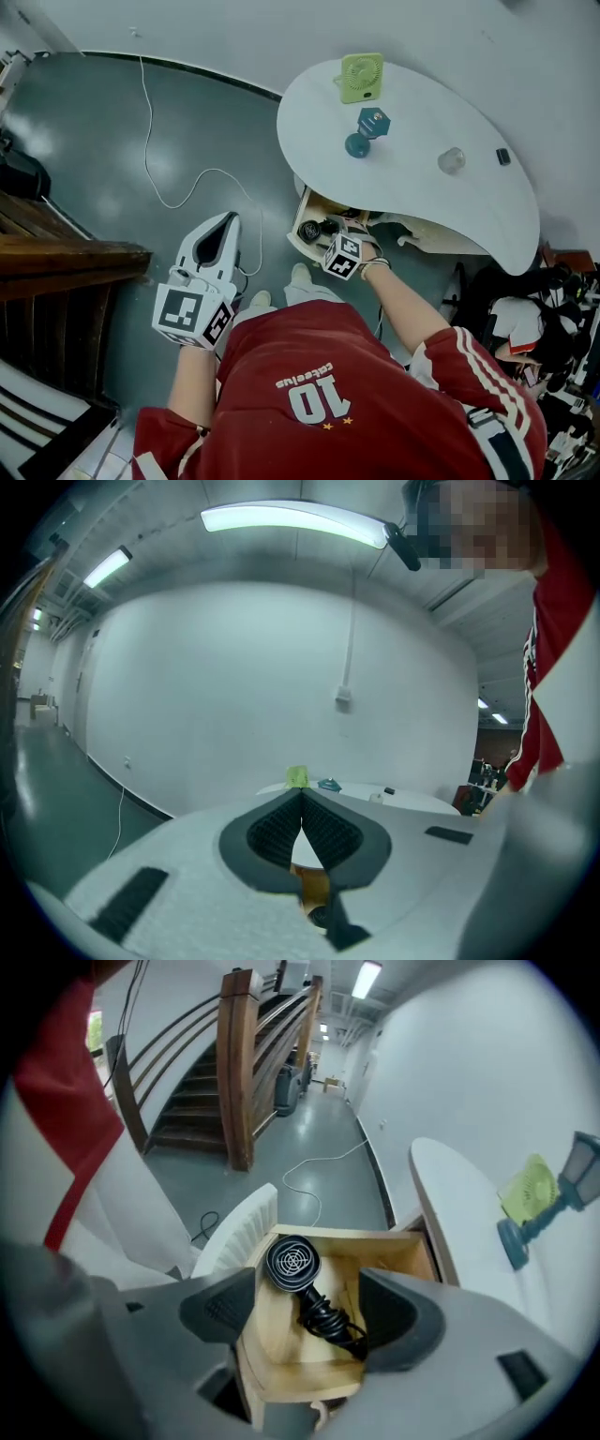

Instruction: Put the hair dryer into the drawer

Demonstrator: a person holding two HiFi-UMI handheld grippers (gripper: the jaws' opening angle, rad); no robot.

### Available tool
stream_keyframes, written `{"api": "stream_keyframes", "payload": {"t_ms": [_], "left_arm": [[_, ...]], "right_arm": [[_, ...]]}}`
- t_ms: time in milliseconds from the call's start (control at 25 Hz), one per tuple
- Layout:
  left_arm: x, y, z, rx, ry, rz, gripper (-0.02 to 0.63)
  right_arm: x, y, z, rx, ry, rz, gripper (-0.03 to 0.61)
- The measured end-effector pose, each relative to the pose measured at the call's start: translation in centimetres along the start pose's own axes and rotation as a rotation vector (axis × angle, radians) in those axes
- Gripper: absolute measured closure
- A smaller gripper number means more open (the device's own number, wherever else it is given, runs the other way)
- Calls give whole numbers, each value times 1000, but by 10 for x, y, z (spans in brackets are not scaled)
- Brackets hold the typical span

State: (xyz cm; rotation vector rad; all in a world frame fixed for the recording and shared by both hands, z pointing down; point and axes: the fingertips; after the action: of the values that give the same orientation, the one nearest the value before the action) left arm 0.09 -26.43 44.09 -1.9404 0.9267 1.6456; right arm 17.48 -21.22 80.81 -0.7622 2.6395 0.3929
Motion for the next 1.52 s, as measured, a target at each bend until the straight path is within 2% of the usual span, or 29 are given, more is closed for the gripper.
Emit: {"api": "stream_keyframes", "payload": {"t_ms": [360,640,880,960,1120,1320,1520], "left_arm": [[29,-25,-9,-197,-47,-36,614],[56,-52,-6,-371,-89,-90,614],[61,-64,25,-471,-97,-120,614],[63,-65,36,-494,-104,-124,614],[71,-68,57,-527,-127,-135,614],[88,-68,81,-547,-172,-157,612],[95,-72,100,-573,-199,-180,612]], "right_arm": [[2,-8,89,-185,-102,-458,228],[19,-1,165,-365,-191,-618,227],[49,22,234,-483,-358,-809,227],[58,26,261,-538,-410,-836,227],[82,44,313,-634,-479,-819,228],[108,56,366,-710,-589,-815,230],[122,59,400,-773,-653,-802,232]]}}
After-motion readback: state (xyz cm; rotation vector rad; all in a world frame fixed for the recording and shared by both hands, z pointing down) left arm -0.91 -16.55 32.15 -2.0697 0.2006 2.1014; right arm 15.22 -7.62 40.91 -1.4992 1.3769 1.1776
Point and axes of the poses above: the fingertips, and each gripper's own axes: z backward along the fingers, y to its left, x out of its top, and after that the axes turned 5 degrees about -z, right-handed
